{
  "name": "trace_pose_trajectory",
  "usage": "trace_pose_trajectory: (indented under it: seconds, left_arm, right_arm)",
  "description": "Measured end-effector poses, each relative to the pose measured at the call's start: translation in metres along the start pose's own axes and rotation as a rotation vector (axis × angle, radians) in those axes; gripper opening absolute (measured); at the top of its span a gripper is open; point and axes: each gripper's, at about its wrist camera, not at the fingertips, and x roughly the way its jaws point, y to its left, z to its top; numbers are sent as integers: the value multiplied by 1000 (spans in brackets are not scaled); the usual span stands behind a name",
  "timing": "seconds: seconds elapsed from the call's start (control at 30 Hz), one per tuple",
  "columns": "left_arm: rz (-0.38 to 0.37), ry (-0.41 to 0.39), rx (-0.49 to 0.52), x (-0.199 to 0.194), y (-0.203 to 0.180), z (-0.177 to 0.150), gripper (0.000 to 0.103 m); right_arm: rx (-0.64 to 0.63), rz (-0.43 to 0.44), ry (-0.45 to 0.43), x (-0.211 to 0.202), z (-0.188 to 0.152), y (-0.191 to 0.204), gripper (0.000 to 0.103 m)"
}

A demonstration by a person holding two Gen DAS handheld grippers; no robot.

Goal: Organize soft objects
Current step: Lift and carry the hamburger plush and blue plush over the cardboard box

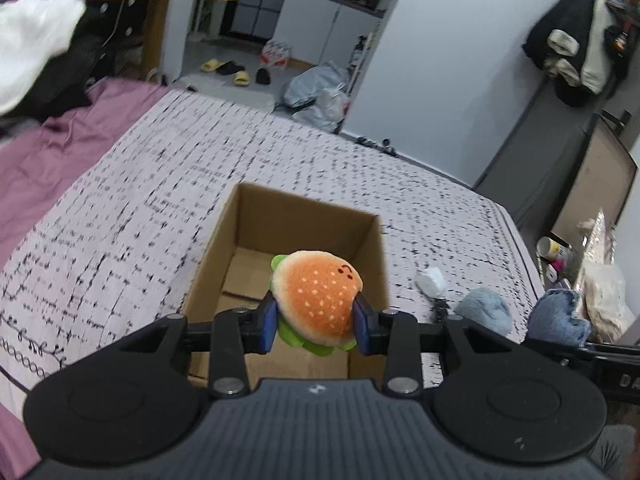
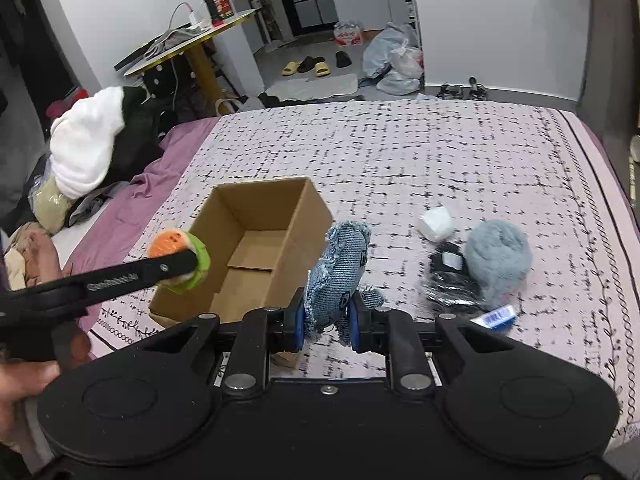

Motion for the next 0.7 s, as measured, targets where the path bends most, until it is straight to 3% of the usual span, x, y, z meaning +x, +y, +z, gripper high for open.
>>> trace_pose_trajectory:
  seconds: [0.43, 0.7]
  left_arm:
    - [48, 56, -73, 21, 20, 1, 40]
    - [37, 62, -103, 14, 26, 6, 56]
  right_arm:
    - [-29, 47, 27, 31, 16, 33, 21]
    - [-19, 80, 45, 48, 25, 48, 21]
